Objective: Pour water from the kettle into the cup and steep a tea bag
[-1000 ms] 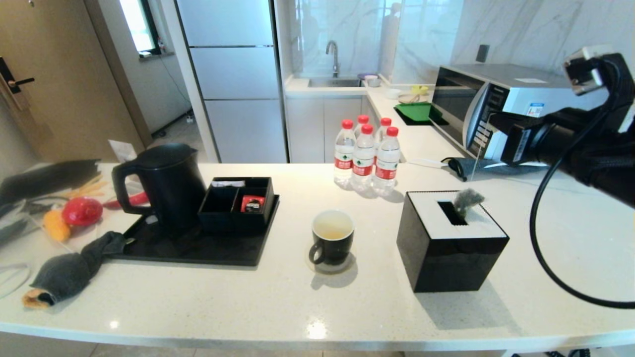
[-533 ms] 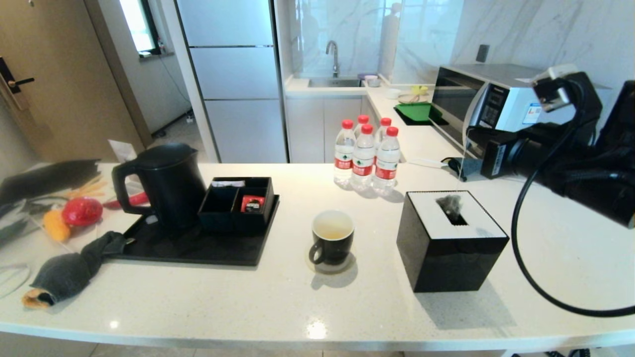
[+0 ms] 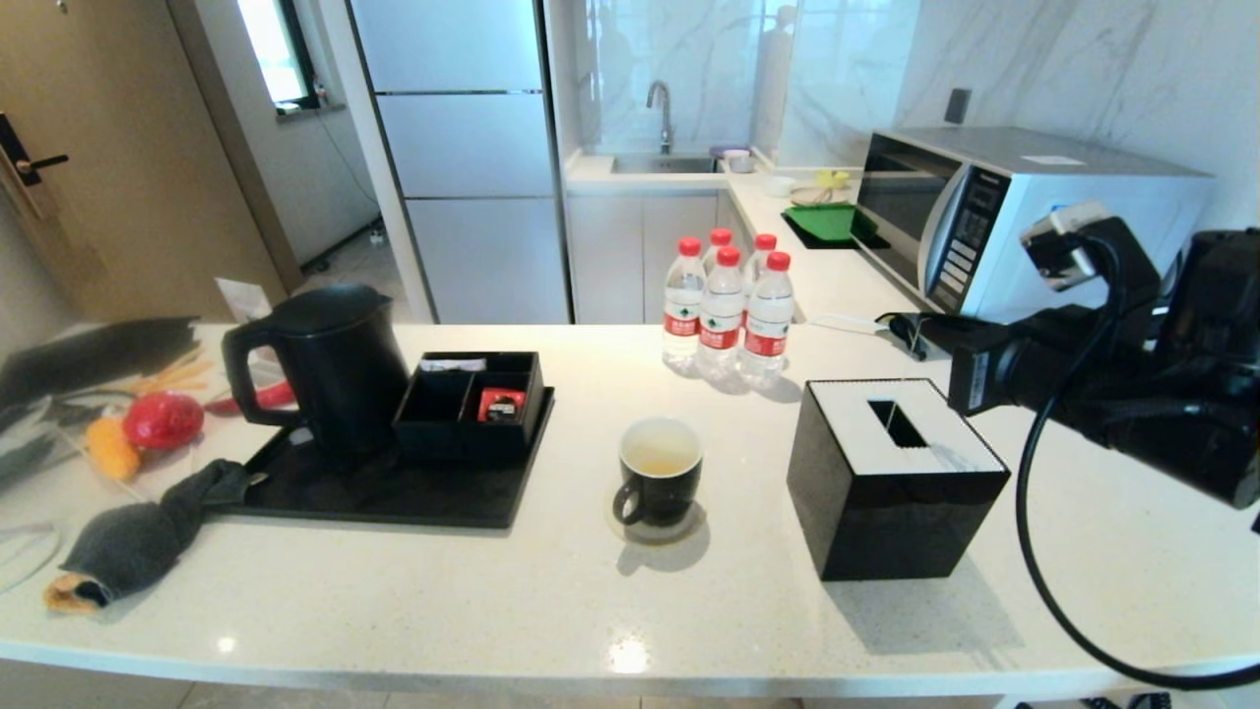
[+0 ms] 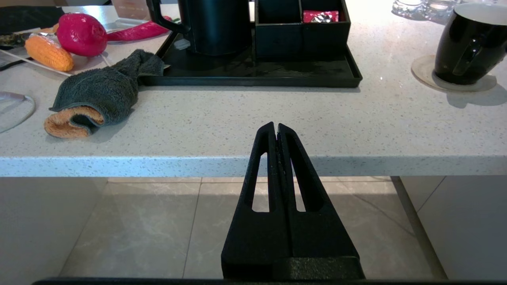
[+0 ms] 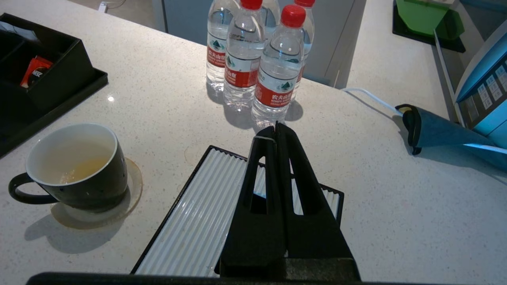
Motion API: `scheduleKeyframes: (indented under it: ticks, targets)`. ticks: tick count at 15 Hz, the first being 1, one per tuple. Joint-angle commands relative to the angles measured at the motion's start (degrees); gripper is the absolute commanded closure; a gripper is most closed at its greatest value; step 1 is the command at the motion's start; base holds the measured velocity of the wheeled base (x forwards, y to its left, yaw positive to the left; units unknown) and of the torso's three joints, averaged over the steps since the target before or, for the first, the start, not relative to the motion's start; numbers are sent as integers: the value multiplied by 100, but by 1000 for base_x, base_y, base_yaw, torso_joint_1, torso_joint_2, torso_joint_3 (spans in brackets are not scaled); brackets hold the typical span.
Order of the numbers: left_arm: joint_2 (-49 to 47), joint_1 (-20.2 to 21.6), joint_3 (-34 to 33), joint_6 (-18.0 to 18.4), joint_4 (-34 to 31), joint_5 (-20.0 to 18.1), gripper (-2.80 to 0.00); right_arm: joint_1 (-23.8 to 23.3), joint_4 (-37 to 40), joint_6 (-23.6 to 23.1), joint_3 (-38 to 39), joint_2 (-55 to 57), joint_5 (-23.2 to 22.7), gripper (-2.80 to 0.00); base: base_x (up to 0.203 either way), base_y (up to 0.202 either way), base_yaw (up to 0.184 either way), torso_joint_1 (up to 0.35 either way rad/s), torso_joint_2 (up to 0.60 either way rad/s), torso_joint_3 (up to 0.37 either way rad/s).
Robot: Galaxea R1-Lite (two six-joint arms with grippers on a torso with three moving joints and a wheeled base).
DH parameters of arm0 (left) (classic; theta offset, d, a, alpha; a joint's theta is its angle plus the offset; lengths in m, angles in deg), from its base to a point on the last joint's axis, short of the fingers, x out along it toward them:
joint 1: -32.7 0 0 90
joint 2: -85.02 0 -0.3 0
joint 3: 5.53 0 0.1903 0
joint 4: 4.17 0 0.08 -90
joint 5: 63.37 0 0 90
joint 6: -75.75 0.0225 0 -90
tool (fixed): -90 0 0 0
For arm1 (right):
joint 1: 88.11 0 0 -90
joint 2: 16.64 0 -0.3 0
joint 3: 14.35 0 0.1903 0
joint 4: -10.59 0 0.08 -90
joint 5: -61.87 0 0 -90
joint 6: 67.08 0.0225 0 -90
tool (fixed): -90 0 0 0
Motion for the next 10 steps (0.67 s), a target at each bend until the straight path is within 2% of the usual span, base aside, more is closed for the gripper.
scheduleKeyframes:
  ticks: [1,10]
  targets:
    - [2,1,0,3,-3,0,0,2,-19,7,-128,17,-8,0,0,0,0,0,0,0]
    - [2,1,0,3,-3,0,0,-6,-8,41,-223,278,-29,0,0,0,0,0,0,0]
